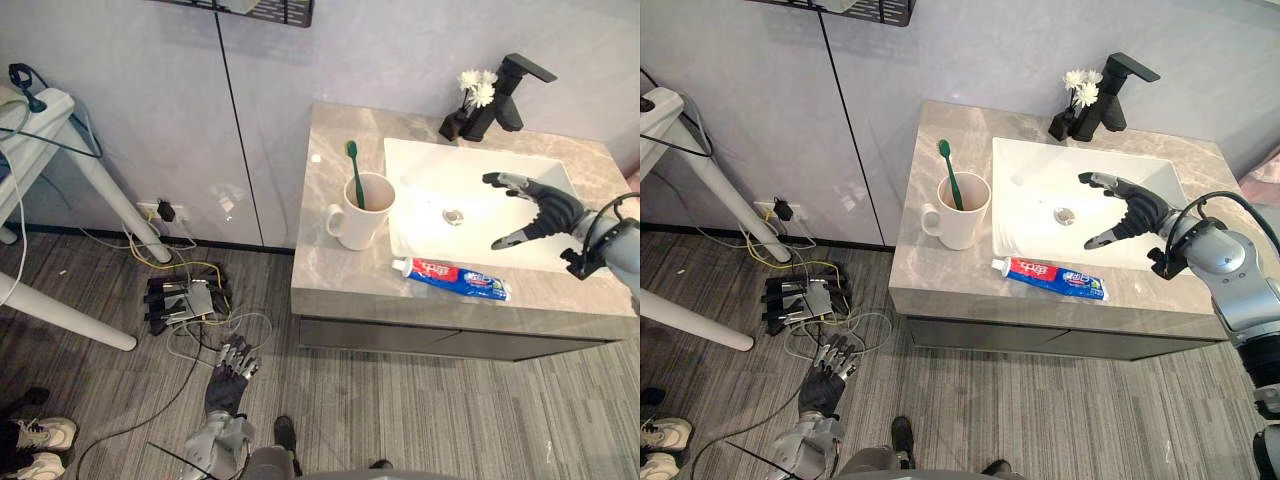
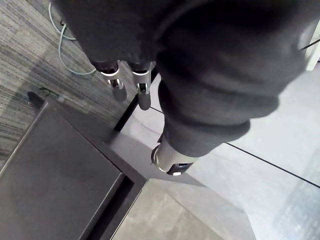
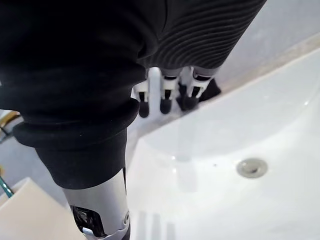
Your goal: Organize washtable
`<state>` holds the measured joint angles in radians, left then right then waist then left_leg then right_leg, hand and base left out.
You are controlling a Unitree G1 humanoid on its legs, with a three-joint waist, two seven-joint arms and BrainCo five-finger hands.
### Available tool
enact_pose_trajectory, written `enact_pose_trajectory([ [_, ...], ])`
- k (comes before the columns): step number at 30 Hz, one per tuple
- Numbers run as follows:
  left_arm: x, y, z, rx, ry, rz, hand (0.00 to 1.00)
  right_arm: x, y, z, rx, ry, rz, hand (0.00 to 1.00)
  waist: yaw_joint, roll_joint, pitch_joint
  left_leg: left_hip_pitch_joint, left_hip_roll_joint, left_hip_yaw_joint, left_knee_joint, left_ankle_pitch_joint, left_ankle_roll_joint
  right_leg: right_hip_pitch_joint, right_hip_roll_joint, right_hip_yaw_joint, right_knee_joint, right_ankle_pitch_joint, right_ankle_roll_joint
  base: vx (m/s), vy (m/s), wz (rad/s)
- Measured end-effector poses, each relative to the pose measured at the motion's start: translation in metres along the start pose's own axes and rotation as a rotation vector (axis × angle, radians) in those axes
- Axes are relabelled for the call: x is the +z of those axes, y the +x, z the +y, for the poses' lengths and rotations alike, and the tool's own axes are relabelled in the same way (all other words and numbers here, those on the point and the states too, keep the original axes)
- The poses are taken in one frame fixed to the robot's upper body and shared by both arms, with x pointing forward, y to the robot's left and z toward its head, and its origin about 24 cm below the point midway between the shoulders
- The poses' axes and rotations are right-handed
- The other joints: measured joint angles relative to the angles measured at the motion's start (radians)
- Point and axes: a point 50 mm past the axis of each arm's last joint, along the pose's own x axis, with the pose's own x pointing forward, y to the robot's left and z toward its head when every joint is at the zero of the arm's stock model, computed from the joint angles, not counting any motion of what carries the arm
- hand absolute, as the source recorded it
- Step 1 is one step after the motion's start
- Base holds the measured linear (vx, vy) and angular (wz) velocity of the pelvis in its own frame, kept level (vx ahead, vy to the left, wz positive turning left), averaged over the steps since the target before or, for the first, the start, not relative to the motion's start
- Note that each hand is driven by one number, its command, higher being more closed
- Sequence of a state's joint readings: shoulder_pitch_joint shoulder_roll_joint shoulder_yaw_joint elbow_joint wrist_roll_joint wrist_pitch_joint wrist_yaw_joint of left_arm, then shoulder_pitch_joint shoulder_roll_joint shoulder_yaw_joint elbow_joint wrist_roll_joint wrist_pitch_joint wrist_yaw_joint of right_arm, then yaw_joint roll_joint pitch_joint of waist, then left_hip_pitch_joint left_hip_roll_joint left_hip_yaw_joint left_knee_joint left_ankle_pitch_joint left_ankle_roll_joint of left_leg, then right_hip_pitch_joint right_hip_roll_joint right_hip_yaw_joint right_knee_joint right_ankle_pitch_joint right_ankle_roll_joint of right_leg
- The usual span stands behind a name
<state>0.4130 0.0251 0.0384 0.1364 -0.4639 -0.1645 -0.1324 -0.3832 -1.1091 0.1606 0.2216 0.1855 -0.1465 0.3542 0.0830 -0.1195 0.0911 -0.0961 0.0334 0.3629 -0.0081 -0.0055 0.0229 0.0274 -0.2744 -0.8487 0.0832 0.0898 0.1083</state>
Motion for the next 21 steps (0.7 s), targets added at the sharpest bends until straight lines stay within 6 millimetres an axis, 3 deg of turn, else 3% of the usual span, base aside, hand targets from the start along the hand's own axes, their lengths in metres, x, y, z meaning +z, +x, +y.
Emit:
enact_pose_trajectory([
  [11, 0.001, 0.001, 0.0, -0.007, 0.01, 0.001, 0.0, -0.018, -0.014, 0.011, 0.017, 0.035, 0.071, 0.0, -0.015, -0.008, -0.006, -0.001, 0.001, 0.044, -0.006, 0.002, 0.003, -0.022, 0.01, 0.024, -0.022, 0.0, 0.0, 0.02, -0.046, -0.12],
  [21, 0.001, 0.001, 0.0, -0.006, 0.011, 0.001, 0.0, -0.018, -0.008, 0.026, 0.031, 0.096, 0.049, 0.0, -0.013, 0.003, -0.017, -0.009, -0.001, 0.04, -0.009, 0.002, 0.004, -0.024, 0.012, 0.016, -0.037, 0.0, 0.0, 0.04, -0.047, 0.01],
])
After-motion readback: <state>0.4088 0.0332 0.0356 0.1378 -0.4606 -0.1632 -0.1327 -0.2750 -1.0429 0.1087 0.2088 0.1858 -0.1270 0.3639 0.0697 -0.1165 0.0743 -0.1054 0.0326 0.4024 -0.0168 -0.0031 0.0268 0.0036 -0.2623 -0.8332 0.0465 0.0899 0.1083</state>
